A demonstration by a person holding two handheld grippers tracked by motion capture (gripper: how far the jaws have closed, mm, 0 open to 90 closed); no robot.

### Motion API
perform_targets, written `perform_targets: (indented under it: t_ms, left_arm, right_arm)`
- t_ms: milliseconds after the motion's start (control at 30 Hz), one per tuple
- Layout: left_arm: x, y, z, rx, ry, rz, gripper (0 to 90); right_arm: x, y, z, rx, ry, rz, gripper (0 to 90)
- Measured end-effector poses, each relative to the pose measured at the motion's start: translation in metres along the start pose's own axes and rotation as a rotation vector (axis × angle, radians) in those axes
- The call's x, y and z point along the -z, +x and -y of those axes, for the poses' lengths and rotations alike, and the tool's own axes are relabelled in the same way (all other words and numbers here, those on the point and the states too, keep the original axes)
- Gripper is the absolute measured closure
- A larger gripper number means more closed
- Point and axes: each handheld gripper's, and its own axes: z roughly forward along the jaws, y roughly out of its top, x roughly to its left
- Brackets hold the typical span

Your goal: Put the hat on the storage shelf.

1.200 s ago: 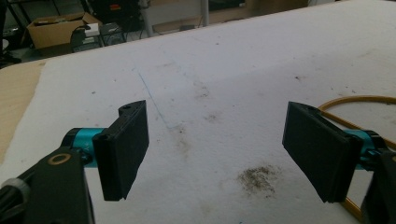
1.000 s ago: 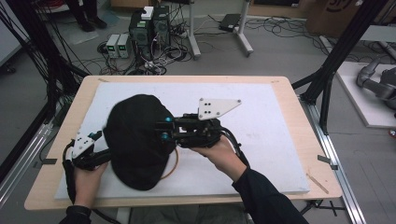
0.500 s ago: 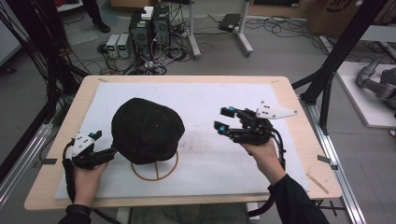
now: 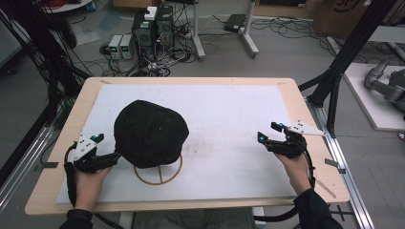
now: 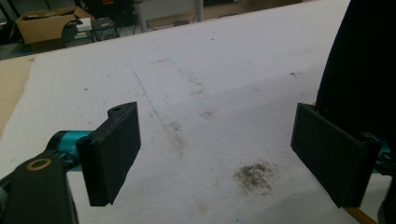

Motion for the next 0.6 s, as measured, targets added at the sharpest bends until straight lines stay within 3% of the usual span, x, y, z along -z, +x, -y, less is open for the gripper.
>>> perform_targets:
  t_ms: [67,133,367,600]
  left_arm:
    - [0.000,0.000,0.000,-0.005,0.003,-0.003,16.0]
    - [0.000,0.000,0.000,-0.007,0.005,-0.003,16.0]
    - [-0.001,0.001,0.000,0.010,0.011,0.000,16.1]
    - [-0.002,0.001,0.000,0.008,0.017,0.003,16.3]
  right_arm:
    - [0.000,-0.007,0.005,-0.029,0.035,0.012,21.3]
    - [0.001,-0.011,0.011,-0.028,0.028,0.045,21.4]
    - [0.004,-0.028,0.030,-0.060,0.091,0.102,21.6]
    - [0.005,-0.041,0.038,-0.119,0.099,0.108,21.5]
